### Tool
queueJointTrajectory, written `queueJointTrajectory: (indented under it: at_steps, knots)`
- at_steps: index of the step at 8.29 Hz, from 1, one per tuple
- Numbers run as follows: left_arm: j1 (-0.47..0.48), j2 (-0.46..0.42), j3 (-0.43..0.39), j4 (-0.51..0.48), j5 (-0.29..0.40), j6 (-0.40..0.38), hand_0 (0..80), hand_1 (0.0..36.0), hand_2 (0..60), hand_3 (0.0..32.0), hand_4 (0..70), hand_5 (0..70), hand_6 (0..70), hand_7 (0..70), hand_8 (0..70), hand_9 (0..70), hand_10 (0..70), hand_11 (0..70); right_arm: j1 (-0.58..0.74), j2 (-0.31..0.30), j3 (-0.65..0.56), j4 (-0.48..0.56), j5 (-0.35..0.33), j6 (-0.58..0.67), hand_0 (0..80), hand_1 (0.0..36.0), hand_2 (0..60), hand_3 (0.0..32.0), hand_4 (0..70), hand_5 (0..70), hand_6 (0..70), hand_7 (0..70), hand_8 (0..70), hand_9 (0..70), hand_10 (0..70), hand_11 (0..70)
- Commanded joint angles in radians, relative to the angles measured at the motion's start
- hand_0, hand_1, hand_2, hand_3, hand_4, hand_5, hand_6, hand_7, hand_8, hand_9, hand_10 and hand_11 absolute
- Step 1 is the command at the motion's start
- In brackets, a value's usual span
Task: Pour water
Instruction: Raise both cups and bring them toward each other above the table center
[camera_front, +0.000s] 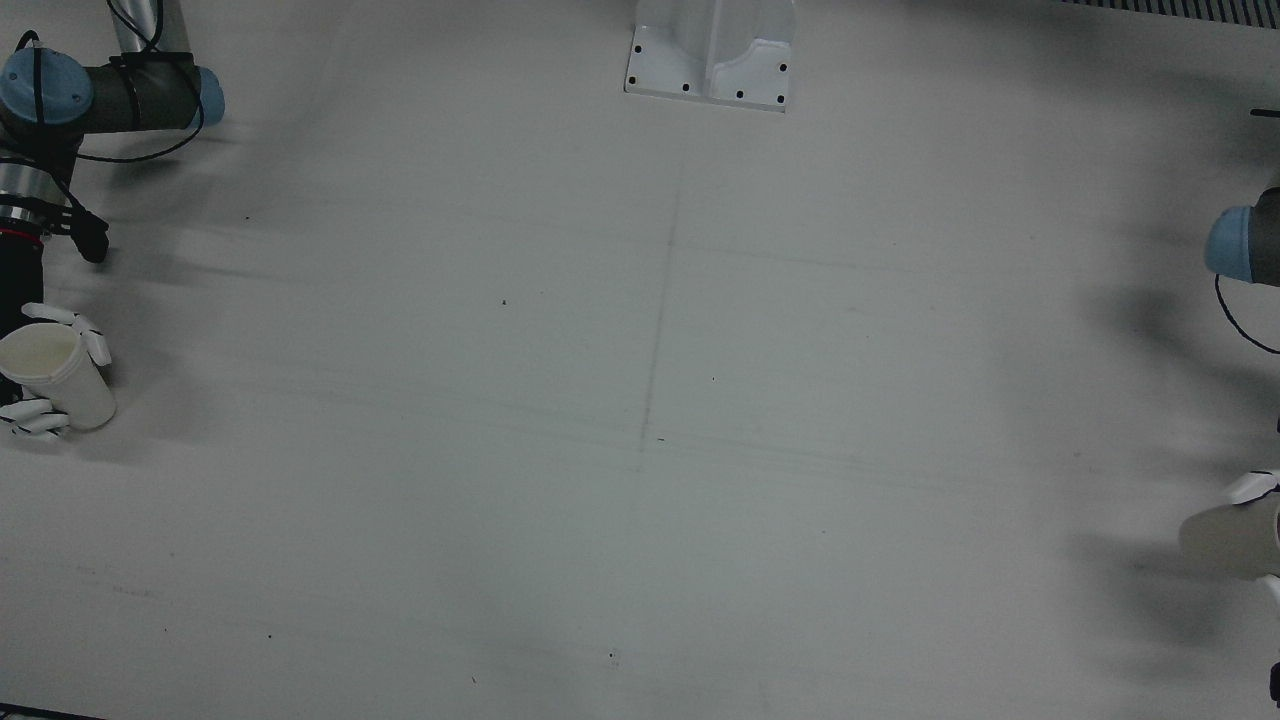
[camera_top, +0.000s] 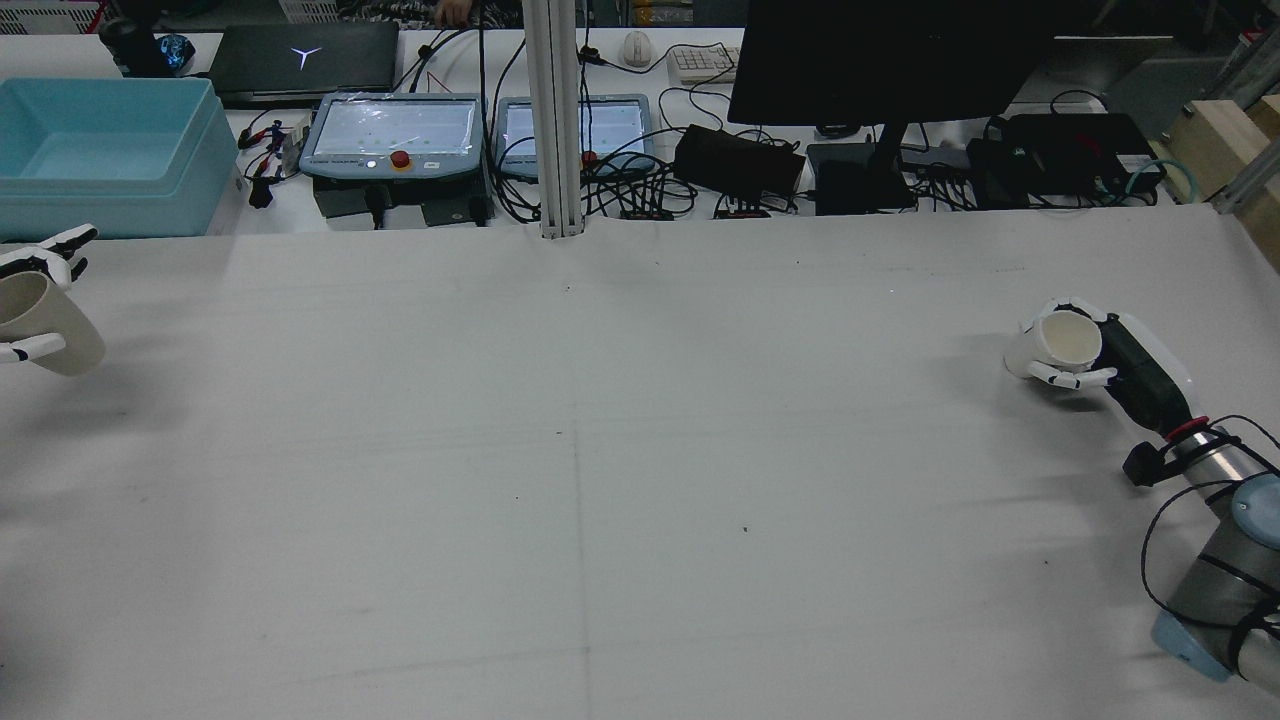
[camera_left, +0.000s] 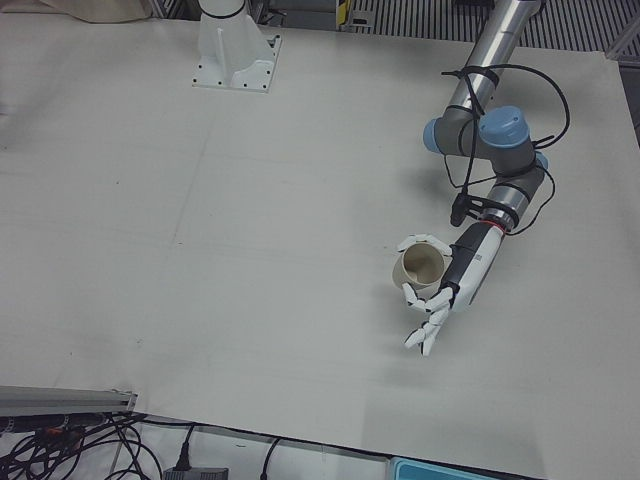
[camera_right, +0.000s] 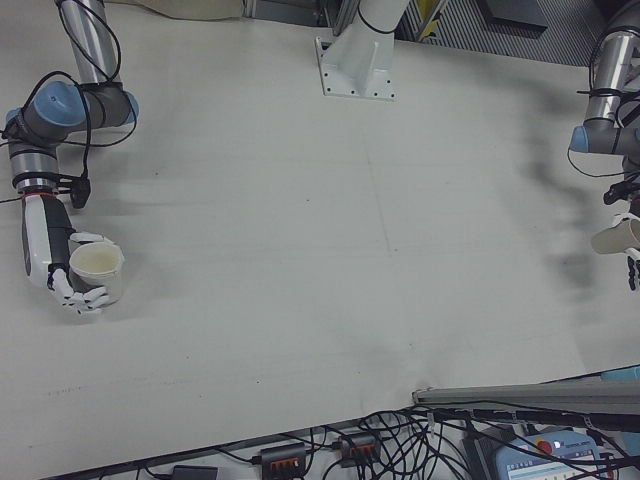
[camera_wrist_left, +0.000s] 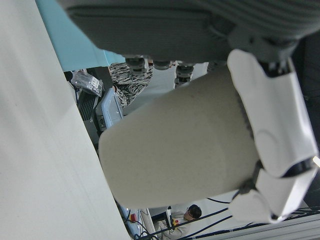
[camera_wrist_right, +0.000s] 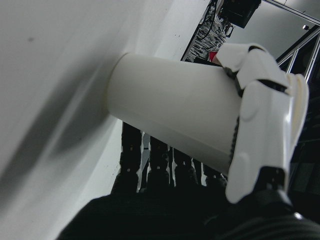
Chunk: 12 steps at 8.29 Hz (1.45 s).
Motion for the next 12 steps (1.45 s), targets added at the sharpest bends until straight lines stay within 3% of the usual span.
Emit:
queueJointTrajectory:
  at_steps: [1,2,3,5,6,7,9,11,12]
  knots:
    - [0.000,0.015,-0.001,-0.011,0.000,-0.001,48.9,36.0,60.0,0.0,52.5,70.0,5.4,12.2,0.7,1.0,2.6,5.2,0.008,-0.001,0.029,-0.037,0.011,0.006,80.0,36.0,48.4,0.0,12.0,70.0,45.5,64.4,48.3,66.2,53.5,70.0]
    - [-0.002,0.015,-0.002,-0.008,0.002,-0.014,49.5,36.0,60.0,0.0,53.1,70.0,5.6,12.4,0.8,1.0,2.7,5.3,0.018,-0.021,0.107,-0.041,0.009,0.000,80.0,36.0,52.2,0.0,9.9,70.0,44.4,61.2,47.1,64.1,53.8,70.0]
    - [0.000,0.015,-0.008,-0.003,0.000,-0.021,49.7,36.0,60.0,0.0,53.4,70.0,5.7,12.5,0.8,1.1,2.6,5.2,0.046,-0.064,0.235,-0.111,0.006,-0.003,80.0,36.0,50.0,0.0,7.6,70.0,42.5,57.5,44.7,60.5,52.3,70.0]
    - [0.003,0.002,-0.023,0.004,0.002,-0.018,50.3,36.0,60.0,0.0,53.8,70.0,5.8,12.8,0.8,1.1,2.7,5.5,0.112,-0.101,0.518,-0.355,-0.003,-0.012,80.0,36.0,46.3,0.0,8.1,70.0,41.9,54.1,41.5,55.5,48.4,70.0]
    - [0.014,-0.023,-0.082,0.074,0.005,-0.007,51.1,36.0,60.0,0.0,54.5,70.0,6.1,13.5,0.8,1.3,2.9,5.8,0.165,-0.100,0.640,-0.444,-0.026,-0.051,80.0,36.0,44.6,0.0,4.4,70.0,39.6,51.2,40.1,53.8,48.4,70.0]
    - [0.064,-0.069,-0.121,0.142,0.005,-0.005,53.0,36.0,60.0,0.0,55.6,70.0,6.6,14.3,0.8,1.4,2.8,5.9,0.237,-0.090,0.749,-0.560,-0.116,-0.107,80.0,36.0,43.4,0.0,4.3,69.1,39.2,50.4,39.2,52.5,47.7,70.0]
    - [0.148,-0.206,-0.133,0.257,0.006,0.043,52.9,36.0,60.0,0.0,55.8,70.0,6.8,14.2,0.6,1.4,3.0,6.2,0.340,-0.005,0.877,-0.766,-0.172,-0.120,80.0,36.0,45.1,0.0,10.3,70.0,41.5,51.8,37.2,49.8,45.9,68.5]
    - [0.240,-0.320,-0.175,0.351,0.009,0.180,54.6,36.0,60.0,0.0,55.3,70.0,6.3,13.7,0.5,1.3,2.6,5.8,0.362,0.053,0.940,-0.866,-0.224,-0.124,80.0,36.0,47.9,0.0,13.9,70.0,42.8,52.1,35.8,47.9,45.4,67.8]
    - [0.308,-0.384,-0.181,0.413,0.009,0.214,54.8,36.0,60.0,0.0,55.0,70.0,6.4,13.7,0.5,1.3,2.5,5.7,0.361,0.115,0.964,-0.956,-0.227,-0.149,80.0,36.0,49.2,0.0,16.6,70.0,44.4,53.8,35.8,47.8,45.5,67.9]
